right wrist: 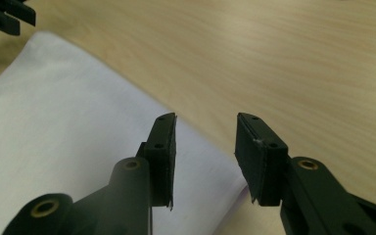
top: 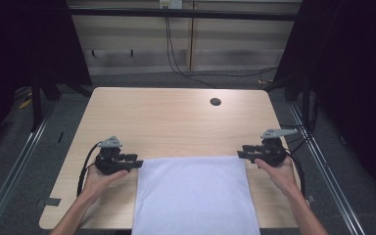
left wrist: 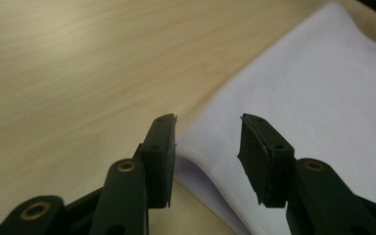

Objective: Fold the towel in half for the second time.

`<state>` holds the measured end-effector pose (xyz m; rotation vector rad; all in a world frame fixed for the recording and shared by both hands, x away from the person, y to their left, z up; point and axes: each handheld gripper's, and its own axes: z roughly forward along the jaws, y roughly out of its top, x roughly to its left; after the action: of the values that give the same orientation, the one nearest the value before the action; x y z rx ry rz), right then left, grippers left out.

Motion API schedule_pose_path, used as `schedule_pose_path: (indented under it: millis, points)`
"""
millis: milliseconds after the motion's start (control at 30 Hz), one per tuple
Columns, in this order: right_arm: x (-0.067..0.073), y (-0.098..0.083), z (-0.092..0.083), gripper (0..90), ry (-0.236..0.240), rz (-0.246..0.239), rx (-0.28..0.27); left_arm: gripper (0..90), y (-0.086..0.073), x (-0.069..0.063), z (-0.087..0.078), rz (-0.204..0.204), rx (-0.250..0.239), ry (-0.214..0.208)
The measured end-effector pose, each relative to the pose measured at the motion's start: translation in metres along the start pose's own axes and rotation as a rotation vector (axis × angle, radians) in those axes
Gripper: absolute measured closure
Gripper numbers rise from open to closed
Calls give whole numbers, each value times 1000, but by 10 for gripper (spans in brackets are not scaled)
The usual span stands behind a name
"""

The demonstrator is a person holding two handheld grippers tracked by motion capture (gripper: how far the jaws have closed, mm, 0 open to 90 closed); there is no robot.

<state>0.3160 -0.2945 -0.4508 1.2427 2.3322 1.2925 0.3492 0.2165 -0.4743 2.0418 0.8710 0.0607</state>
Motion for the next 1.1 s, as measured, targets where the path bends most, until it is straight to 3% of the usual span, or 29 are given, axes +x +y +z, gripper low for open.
schedule_pose_path:
  millis: [100, 167, 267, 400, 500, 633, 700, 800, 867, 1000, 1100]
  points:
    - [-12, 0, 14, 592, 4, 33, 0, 532, 2, 10, 9, -9, 32, -2]
    - [-15, -4, 25, 587, 19, 32, 44, 502, -2, 14, 16, -22, 54, -10]
    - [-15, -11, 35, 560, 28, 19, 110, 463, -8, 14, 22, 0, 96, -19]
    - [-16, -20, 43, 527, -15, 1, 155, 440, -11, 14, 26, -2, 97, -38]
    - [-18, -23, 45, 536, -18, 7, 168, 545, -13, 14, 27, 0, 86, -54]
    - [-19, -24, 43, 781, 16, 27, 178, 823, -12, 10, 29, 45, 100, -73]
    - [-21, -21, 40, 845, 36, 44, 154, 854, -5, 13, 24, 27, 64, -76]
    - [-26, -11, 36, 862, 15, 63, 113, 864, 10, 23, 17, -8, -22, -51]
    - [-33, 2, 33, 866, 5, 79, 35, 864, 24, 27, 15, -14, -63, -30]
    - [-40, 30, 30, 868, -24, 59, -19, 863, 50, 30, 9, 24, -90, -3]
    - [-44, 49, 25, 869, -35, 53, -61, 863, 70, 35, 6, 33, -132, 44]
